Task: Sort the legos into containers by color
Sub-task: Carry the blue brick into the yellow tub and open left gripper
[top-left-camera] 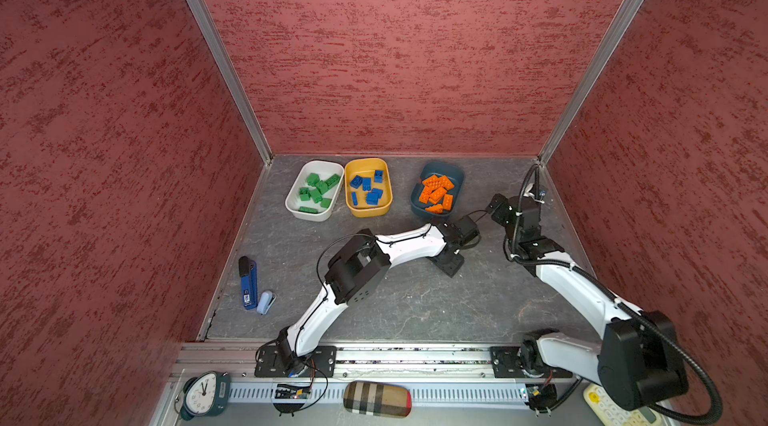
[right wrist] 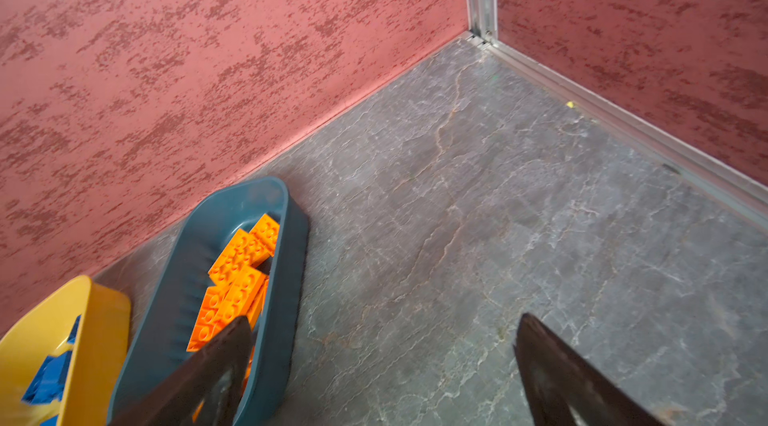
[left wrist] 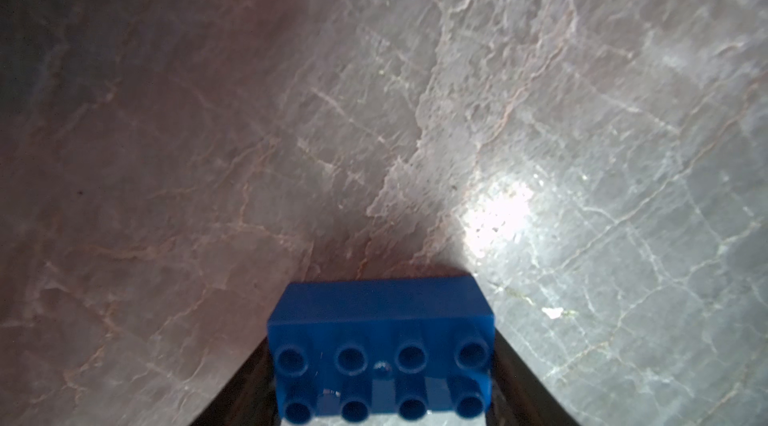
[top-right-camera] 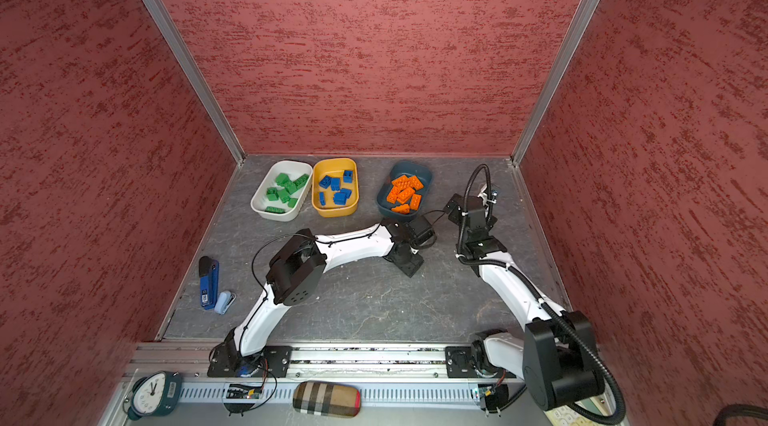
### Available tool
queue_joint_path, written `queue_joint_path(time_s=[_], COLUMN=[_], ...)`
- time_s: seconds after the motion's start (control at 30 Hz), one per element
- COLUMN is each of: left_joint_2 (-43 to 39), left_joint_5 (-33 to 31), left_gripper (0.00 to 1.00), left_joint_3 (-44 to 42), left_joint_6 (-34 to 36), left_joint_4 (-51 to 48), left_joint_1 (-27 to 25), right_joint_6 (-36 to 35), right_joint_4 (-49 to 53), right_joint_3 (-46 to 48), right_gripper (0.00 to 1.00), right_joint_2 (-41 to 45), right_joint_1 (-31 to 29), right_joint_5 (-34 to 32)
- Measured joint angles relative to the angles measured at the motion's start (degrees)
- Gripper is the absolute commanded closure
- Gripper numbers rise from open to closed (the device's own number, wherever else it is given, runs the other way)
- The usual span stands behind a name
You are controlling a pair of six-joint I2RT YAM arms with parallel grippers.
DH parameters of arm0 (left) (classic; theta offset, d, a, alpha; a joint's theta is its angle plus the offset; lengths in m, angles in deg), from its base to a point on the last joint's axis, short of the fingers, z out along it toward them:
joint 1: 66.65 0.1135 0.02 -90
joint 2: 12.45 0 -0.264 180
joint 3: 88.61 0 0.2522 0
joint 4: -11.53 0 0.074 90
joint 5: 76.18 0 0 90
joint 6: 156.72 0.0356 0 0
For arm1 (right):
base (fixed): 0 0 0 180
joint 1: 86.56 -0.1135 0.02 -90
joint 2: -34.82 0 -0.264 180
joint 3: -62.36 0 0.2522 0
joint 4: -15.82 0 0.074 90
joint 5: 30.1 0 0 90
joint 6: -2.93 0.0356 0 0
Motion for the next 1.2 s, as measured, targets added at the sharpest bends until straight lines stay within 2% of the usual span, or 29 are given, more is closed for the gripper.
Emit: queue_joint_path(time_s=[0.13,0.27,0.4,0.53,0.63,0.83,1.03,1.2], left_joint_2=[-5.95,-15.08,-21.90,-23.47,-21.94,-11.72,-3.37,1.07], left_joint_5=[0.85,0.83,0.70,0.35,0.52,3.48,6.93,9.29], left_gripper=[0.45,0.45,0.45,0.44,0.44,0.43,0.41,0.30], left_joint_3=[-8.02,-14.53,-16.15,-16.13,-15.37,-7.06,-0.44,4.72], left_joint_6=[-0.52,-1.18,-1.29,-0.81,-0.42,1.95,7.74,12.41], left_joint_4=[3.50,7.04,10.25,13.77,15.67,19.04,19.96,19.82], left_joint_1=[3.56,11.17,20.26,28.30,32.70,38.38,39.80,39.80], right_joint_6=[-0.02,-0.07,-1.03,-2.12,-2.43,-2.84,-3.85,-3.91], right_joint_4=[-1.18,-3.23,-4.37,-4.61,-4.68,-4.50,-3.58,-2.43], right_joint_3=[-1.49,-3.82,-6.27,-8.74,-10.27,-12.59,-13.00,-12.94], right_gripper=[0.01,0.01,0.01,0.01,0.01,0.01,0.01,0.01], right_joint_2=[-1.29,-4.15,-7.56,-10.47,-12.15,-13.77,-13.27,-11.72], right_joint_1=[0.00,-0.11,-1.40,-3.61,-4.70,-5.22,-5.27,-5.27], right_joint_5=[4.63,10.95,14.99,16.70,17.27,17.57,16.81,16.02])
